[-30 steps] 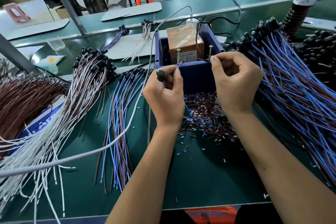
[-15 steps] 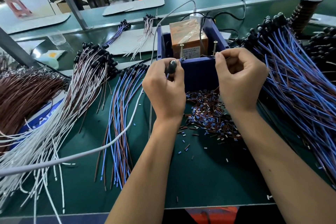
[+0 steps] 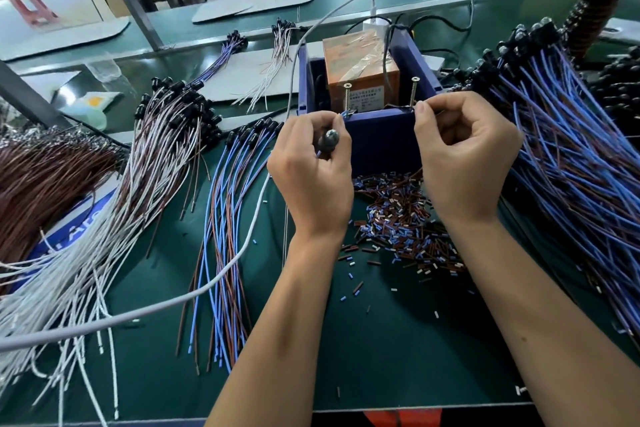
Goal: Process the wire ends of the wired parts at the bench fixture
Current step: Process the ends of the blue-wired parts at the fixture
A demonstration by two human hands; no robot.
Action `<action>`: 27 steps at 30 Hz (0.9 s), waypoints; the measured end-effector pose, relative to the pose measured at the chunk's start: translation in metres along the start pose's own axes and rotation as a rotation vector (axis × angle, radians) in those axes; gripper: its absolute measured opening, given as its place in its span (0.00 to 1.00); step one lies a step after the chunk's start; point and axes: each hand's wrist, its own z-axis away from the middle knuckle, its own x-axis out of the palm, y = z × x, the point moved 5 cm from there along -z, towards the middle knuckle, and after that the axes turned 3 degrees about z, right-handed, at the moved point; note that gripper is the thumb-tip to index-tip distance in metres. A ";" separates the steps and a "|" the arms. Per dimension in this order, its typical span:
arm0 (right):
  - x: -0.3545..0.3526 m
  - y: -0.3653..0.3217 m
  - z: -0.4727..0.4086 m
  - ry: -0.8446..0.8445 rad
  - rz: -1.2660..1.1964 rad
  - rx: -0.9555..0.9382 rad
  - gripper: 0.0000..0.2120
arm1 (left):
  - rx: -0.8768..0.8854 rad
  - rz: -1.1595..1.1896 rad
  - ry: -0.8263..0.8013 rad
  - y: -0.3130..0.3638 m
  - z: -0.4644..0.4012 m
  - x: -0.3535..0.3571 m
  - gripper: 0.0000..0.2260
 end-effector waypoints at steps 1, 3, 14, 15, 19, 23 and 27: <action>0.000 0.000 0.000 -0.002 -0.001 0.000 0.06 | 0.005 0.001 0.004 0.000 0.000 0.000 0.05; 0.000 0.002 -0.001 -0.002 -0.001 -0.003 0.06 | 0.007 0.007 0.005 -0.001 0.001 0.000 0.05; 0.000 0.002 -0.002 0.008 -0.005 -0.020 0.05 | -0.005 0.019 0.022 -0.001 -0.001 -0.002 0.04; 0.000 0.002 -0.002 0.005 -0.005 -0.018 0.05 | -0.009 0.021 0.020 0.000 0.000 -0.001 0.04; 0.000 0.001 -0.001 0.001 -0.003 -0.016 0.05 | -0.020 0.022 0.016 -0.001 0.000 0.000 0.04; 0.000 0.001 -0.002 -0.001 0.008 -0.022 0.05 | -0.019 0.027 0.004 0.002 -0.002 -0.001 0.04; -0.002 0.003 0.000 0.022 0.026 -0.009 0.05 | -0.090 0.061 0.054 -0.003 -0.006 -0.005 0.04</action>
